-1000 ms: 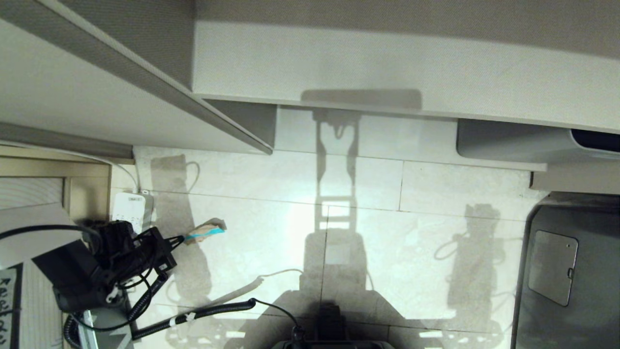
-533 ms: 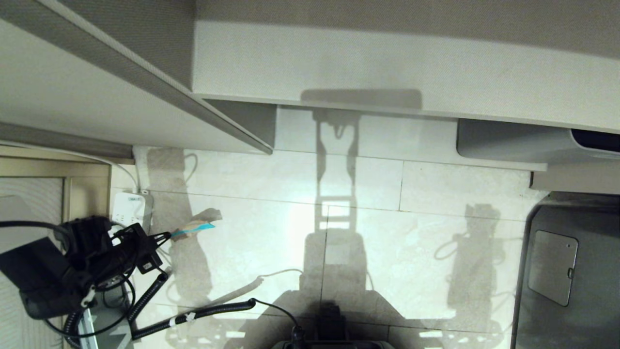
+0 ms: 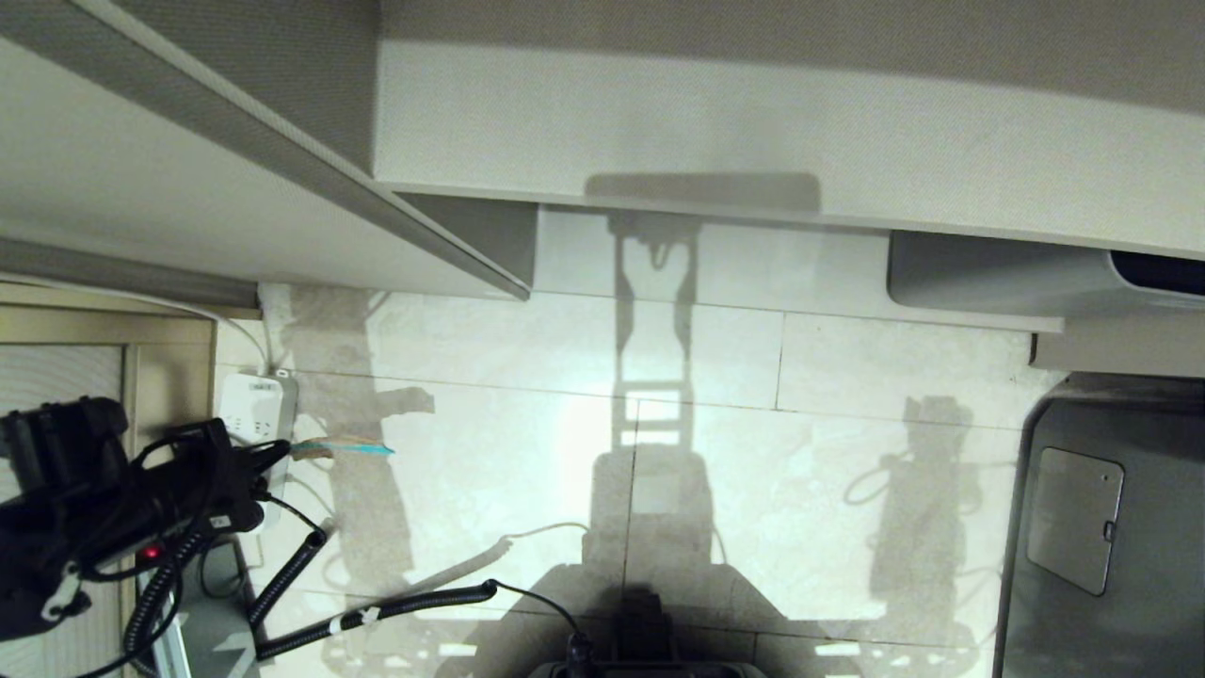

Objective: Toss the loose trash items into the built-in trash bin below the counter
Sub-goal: Pick up the garbage, then put the garbage in the trash can

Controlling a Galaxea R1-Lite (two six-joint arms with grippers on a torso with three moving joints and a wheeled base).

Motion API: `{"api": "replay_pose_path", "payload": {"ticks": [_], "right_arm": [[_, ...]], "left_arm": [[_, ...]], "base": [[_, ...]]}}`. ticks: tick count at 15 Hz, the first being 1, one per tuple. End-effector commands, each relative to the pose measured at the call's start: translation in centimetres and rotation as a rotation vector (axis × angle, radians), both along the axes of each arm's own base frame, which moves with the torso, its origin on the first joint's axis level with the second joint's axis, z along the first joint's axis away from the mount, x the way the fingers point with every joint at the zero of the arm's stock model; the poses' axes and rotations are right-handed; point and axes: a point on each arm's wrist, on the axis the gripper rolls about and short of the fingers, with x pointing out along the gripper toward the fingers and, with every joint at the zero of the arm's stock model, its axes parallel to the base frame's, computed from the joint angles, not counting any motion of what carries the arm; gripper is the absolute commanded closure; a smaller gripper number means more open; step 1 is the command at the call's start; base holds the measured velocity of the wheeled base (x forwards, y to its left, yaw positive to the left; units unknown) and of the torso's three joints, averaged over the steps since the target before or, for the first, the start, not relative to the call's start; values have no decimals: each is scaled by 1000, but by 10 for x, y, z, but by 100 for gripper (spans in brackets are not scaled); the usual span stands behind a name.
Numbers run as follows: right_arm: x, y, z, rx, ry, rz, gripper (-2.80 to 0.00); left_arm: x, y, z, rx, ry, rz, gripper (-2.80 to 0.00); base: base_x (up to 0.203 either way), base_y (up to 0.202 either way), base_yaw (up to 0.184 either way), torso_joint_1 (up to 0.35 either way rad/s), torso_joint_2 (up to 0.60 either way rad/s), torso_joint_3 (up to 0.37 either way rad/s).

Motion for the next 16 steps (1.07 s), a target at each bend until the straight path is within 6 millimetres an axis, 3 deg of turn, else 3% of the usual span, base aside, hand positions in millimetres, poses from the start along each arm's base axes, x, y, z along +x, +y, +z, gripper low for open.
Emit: {"api": "replay_pose_path", "payload": {"ticks": [1, 3, 8, 11, 14, 16], "right_arm": [[0, 0, 0, -1, 0, 1, 0], [0, 0, 0, -1, 0, 1, 0], [0, 0, 0, 0, 1, 1, 0], [0, 0, 0, -1, 0, 1, 0], [0, 0, 0, 0, 1, 1, 0], [0, 0, 0, 0, 2, 1, 0]], "left_arm": [[-26, -10, 24, 79, -53, -34, 0], [-53, -24, 28, 207, -47, -117, 0], [-122, -69, 71, 410, -193, -334, 0], [-168, -85, 90, 548, -276, -463, 0], [-203, -86, 100, 839, -380, -557, 0], [-212, -86, 93, 1135, -444, -614, 0]], "base": [[0, 0, 0, 0, 0, 0], [0, 0, 0, 0, 0, 0], [0, 0, 0, 0, 0, 0], [0, 0, 0, 0, 0, 0], [0, 0, 0, 0, 0, 0], [0, 0, 0, 0, 0, 0]]}}
